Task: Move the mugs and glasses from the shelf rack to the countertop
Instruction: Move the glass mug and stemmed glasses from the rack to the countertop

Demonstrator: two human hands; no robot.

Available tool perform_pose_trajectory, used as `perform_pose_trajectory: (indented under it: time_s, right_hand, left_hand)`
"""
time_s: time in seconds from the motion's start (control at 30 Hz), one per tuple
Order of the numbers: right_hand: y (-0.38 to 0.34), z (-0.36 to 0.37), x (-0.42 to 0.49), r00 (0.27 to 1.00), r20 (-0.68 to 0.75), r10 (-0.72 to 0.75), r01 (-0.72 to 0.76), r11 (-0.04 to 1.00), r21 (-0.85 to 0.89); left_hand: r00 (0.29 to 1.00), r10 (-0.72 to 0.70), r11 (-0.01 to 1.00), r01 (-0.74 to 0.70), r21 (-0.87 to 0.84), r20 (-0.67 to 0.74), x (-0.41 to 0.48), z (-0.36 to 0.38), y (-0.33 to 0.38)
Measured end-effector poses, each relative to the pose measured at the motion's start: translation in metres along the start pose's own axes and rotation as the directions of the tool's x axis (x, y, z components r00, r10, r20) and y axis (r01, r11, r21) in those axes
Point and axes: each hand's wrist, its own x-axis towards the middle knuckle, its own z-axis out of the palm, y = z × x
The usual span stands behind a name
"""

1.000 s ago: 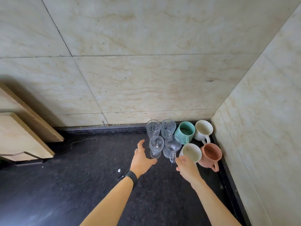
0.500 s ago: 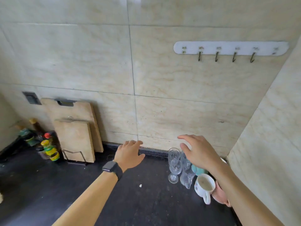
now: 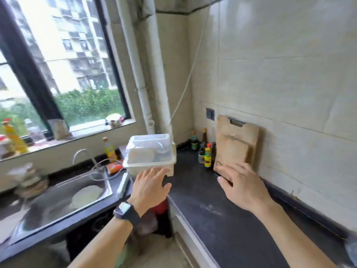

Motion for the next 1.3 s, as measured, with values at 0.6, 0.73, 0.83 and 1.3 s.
perform_pose_trajectory:
  time_s: [0.6, 0.73, 0.83, 1.3]
  right_hand:
    - [-0.627, 0.148, 0.013, 0.717, 0.032, -0.697, 0.647, 0.681, 0.344]
    - [-0.731, 0.165, -0.001, 0.650, 0.029, -0.759, 0.692, 0.607, 0.392]
    - [-0.791, 0.173, -0.005, 0.608, 0.014, -0.794, 0.719, 0.559, 0.413]
    - [-1.015, 0.257, 0.074, 0.521, -0.083, -0.850, 0.776, 0.430, 0.462]
  left_hand:
    - [0.702, -0.678, 0.695, 0.709, 0.122, -0.218, -0.360, -0.201, -0.491]
    - [0.654, -0.722, 0.645, 0.754, 0.122, -0.225, -0.411, -0.235, -0.557]
    - [0.633, -0.738, 0.626, 0.771, 0.113, -0.234, -0.434, -0.255, -0.600]
    - [0.579, -0.748, 0.568, 0.811, 0.137, -0.324, -0.441, -0.314, -0.814]
